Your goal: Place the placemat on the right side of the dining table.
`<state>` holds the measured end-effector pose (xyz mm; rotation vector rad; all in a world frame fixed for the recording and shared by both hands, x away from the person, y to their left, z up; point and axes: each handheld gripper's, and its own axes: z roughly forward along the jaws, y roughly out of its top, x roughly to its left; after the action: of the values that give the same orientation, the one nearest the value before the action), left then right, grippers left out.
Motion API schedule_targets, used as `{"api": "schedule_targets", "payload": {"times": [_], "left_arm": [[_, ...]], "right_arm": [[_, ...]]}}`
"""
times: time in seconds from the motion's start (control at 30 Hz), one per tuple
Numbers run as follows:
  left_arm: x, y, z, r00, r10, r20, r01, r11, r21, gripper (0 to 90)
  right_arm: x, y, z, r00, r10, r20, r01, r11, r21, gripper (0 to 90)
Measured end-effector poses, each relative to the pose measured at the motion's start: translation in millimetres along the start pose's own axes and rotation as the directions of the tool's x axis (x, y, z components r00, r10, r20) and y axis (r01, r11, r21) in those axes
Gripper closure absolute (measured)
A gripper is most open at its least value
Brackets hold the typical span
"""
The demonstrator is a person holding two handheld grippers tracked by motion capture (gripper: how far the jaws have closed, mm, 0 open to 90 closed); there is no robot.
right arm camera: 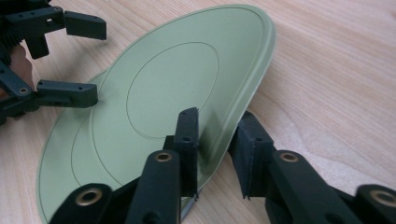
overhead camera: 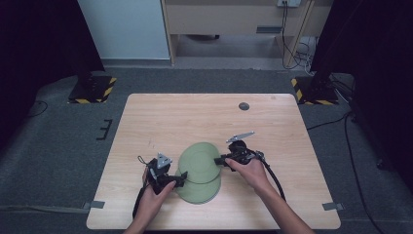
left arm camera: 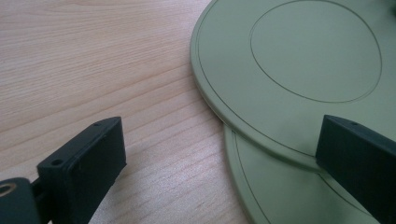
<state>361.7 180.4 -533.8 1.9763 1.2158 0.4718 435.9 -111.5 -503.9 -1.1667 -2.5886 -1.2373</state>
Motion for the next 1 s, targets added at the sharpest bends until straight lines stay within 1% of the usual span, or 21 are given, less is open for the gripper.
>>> {"api": "schedule_targets", "payload": {"times": [0.03, 0.17, 0.3, 0.33, 0.37, 0.5, 0.53, 0.57, 0.6, 0.63, 0.67, 0.83, 1.0], "left_arm": [[-0.1, -0.1, 0.0, 1.0000, 0.000, -0.001, 0.000, 1.0000, -0.002, 1.1], [-0.2, -0.3, -0.4, 1.0000, 0.001, -0.002, -0.001, 1.0000, -0.003, 1.3], [-0.1, -0.7, -1.3, 1.0000, -0.002, 0.001, 0.002, 1.0000, -0.006, 1.6], [0.1, -0.7, -1.6, 1.0000, 0.000, 0.000, 0.000, 1.0000, -0.006, 1.6], [0.2, -0.8, -1.9, 1.0000, 0.000, 0.001, 0.000, 1.0000, -0.006, 1.6], [1.9, -1.5, -3.9, 1.0000, -0.001, -0.001, 0.001, 1.0000, 0.003, 1.5], [2.2, -1.9, -3.9, 0.9999, 0.012, -0.012, -0.012, 0.9997, 0.020, 2.0], [2.8, -2.8, -3.4, 0.9997, 0.019, -0.017, -0.019, 0.9995, 0.025, 2.8], [4.2, -3.1, -3.1, 0.9999, 0.006, -0.011, -0.006, 0.9996, 0.027, 2.4], [5.2, -3.2, -2.9, 1.0000, -0.003, -0.009, 0.003, 0.9996, 0.029, 2.4], [5.9, -3.2, -3.0, 0.9999, -0.005, -0.010, 0.005, 0.9996, 0.029, 2.2], [6.3, -3.2, -3.0, 0.9999, -0.003, -0.014, 0.004, 0.9996, 0.029, 2.1], [5.8, -3.2, -3.1, 0.9999, 0.001, -0.016, 0.000, 0.9996, 0.028, 2.2]], "right_arm": [[1.5, 0.3, -1.1, 0.9999, -0.008, 0.008, 0.008, 1.0000, -0.003, 75.4], [4.0, 1.2, -6.3, 0.9996, -0.023, 0.012, 0.024, 0.9995, -0.021, 79.9], [6.8, 2.3, -11.5, 0.9997, -0.024, -0.002, 0.024, 0.9989, -0.039, 83.3], [8.8, 3.0, -16.0, 0.9995, -0.027, -0.016, 0.026, 0.9979, -0.060, 84.7], [8.8, 3.0, -16.0, 0.9995, -0.027, -0.016, 0.026, 0.9979, -0.060, 84.7], [14.9, 5.1, -24.4, 0.9985, -0.039, -0.037, 0.036, 0.9956, -0.087, 85.7], [16.7, 5.7, -26.1, 0.9985, -0.042, -0.035, 0.038, 0.9953, -0.089, 85.8], [17.9, 6.5, -27.8, 0.9981, -0.052, -0.032, 0.048, 0.9943, -0.095, 85.8], [20.2, 9.0, -32.1, 0.9977, -0.061, -0.029, 0.058, 0.9931, -0.102, 85.8], [20.2, 9.0, -32.1, 0.9977, -0.061, -0.029, 0.058, 0.9931, -0.102, 85.8], [20.6, 10.3, -34.7, 0.9976, -0.062, -0.029, 0.059, 0.9924, -0.109, 85.8], [21.0, 17.0, -50.4, 0.9975, -0.067, -0.024, 0.062, 0.9871, -0.147, 85.9], [21.1, 18.8, -55.1, 0.9974, -0.071, -0.012, 0.069, 0.9864, -0.150, 85.9]]}}
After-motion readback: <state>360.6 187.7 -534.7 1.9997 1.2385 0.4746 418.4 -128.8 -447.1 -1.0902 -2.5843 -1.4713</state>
